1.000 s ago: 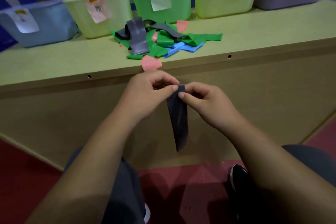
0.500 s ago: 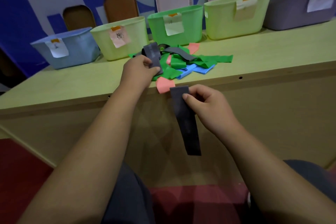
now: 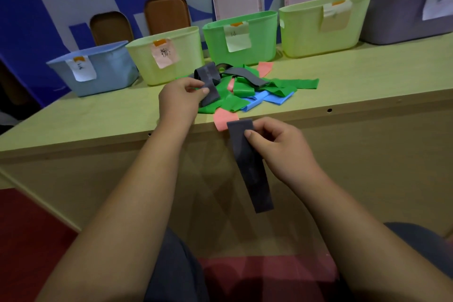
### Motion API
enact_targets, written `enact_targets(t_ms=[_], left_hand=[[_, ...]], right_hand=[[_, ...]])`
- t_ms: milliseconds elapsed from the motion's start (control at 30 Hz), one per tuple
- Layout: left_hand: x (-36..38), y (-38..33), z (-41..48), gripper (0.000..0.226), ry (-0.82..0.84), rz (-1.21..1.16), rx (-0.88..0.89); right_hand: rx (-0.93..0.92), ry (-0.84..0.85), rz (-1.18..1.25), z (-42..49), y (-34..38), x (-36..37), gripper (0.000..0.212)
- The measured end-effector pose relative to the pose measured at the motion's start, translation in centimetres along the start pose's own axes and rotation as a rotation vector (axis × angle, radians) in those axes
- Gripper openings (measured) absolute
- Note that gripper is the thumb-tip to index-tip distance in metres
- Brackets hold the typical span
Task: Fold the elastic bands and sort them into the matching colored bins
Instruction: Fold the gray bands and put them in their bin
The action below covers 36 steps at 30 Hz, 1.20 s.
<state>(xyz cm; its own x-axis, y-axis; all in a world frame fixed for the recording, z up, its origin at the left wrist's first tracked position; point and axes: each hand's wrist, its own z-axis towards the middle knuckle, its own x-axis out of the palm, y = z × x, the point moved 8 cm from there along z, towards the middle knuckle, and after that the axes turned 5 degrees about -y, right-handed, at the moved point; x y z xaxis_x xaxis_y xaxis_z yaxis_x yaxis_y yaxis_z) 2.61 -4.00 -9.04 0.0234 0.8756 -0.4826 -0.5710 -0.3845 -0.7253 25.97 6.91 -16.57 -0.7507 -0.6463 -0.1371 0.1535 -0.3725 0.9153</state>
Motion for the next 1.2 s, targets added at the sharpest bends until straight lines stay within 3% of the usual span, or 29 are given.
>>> enact_targets(t_ms=[133, 433, 567, 767, 900, 1033, 1200], left_hand=[[-1.8, 0.3, -0.3, 0.013, -0.056, -0.161, -0.037], [-7.2, -0.6, -5.6, 0.019, -0.164, -0.358, 0.055], [-8.0, 0.5, -8.9, 0.016, -0.110, -0.555, 0.051], [-8.3, 1.7, -13.3, 0.016, -0.027, -0.554, 0.070], [-7.2, 3.0, -15.0, 0.017, 0.045, -0.605, -0.017], [-4.9, 4.1, -16.6, 0.025, 0.156, -0.712, -0.217], [-2.4, 4.5, -18.5, 0.028, 0.255, -0.690, -0.269]], right_hand=[[0.003, 0.011, -0.011, -0.3, 0.1, 0.3, 0.013], [-0.024, 0.048, 0.080, -1.2, 0.8, 1.3, 0.012], [-0.022, 0.091, 0.161, -2.0, 1.3, 2.1, 0.016], [0.060, 0.116, 0.182, -3.1, 1.0, 3.1, 0.020], [0.088, 0.157, 0.154, -3.6, 0.8, 3.9, 0.019], [0.057, 0.255, 0.102, -4.6, 0.5, 4.8, 0.004], [0.004, 0.202, 0.008, -4.9, -0.2, 4.4, 0.011]])
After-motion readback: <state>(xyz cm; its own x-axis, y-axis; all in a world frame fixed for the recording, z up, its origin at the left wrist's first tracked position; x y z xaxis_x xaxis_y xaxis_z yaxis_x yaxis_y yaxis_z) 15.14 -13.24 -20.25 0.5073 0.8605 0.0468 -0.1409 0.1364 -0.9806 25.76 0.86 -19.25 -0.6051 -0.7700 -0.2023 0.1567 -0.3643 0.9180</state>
